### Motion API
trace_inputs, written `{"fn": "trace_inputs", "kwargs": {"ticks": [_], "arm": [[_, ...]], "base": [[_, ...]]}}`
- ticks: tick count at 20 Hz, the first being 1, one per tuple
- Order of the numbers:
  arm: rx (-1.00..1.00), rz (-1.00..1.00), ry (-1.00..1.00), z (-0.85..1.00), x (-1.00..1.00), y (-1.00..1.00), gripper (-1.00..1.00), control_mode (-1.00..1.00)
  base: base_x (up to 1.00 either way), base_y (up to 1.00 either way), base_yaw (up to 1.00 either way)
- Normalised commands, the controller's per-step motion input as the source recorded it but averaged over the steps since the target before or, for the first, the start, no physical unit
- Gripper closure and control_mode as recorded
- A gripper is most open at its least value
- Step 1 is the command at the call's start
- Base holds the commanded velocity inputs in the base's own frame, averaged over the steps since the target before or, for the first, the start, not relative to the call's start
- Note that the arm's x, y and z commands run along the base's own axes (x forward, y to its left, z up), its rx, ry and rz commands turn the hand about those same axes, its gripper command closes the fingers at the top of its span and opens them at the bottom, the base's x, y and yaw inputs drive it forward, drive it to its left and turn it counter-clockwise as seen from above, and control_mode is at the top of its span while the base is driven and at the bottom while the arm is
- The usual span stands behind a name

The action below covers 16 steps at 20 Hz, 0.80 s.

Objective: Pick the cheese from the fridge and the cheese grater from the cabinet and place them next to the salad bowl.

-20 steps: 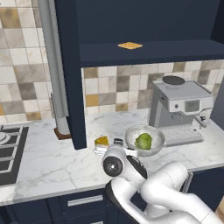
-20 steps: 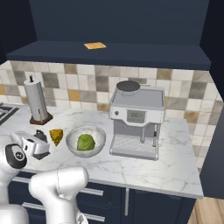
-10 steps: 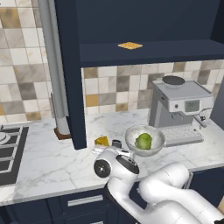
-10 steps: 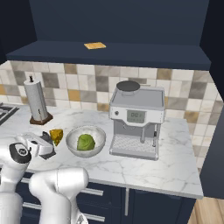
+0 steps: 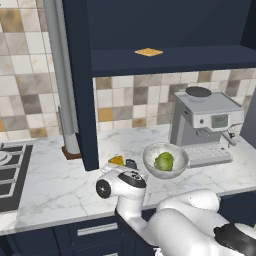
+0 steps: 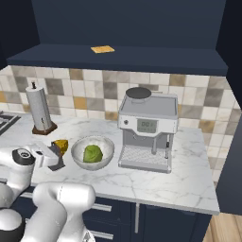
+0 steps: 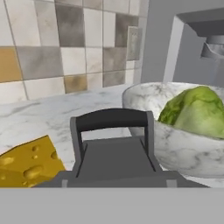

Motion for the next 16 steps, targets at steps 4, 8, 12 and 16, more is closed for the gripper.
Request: {"fn": "trace_inputs", "kwargs": {"ticks": [4,8,12,16], "arm": [[0.00,-0.08,-0.02,-0.28,0.17,0.00,1.00,-1.00],[0.00,-0.05,-0.04,-0.33,0.00,-0.05,1.00,-1.00],[0.00,-0.06,-0.06,-0.38,-0.17,-0.19,1.00,-1.00],[0.02,-0.05,-0.01,-0.38,-0.12,-0.31,1.00,-1.00]], "base": [[0.00,0.00,0.00],[0.00,0.00,0.00],[0.00,0.00,0.00],[0.00,0.00,0.00]]}}
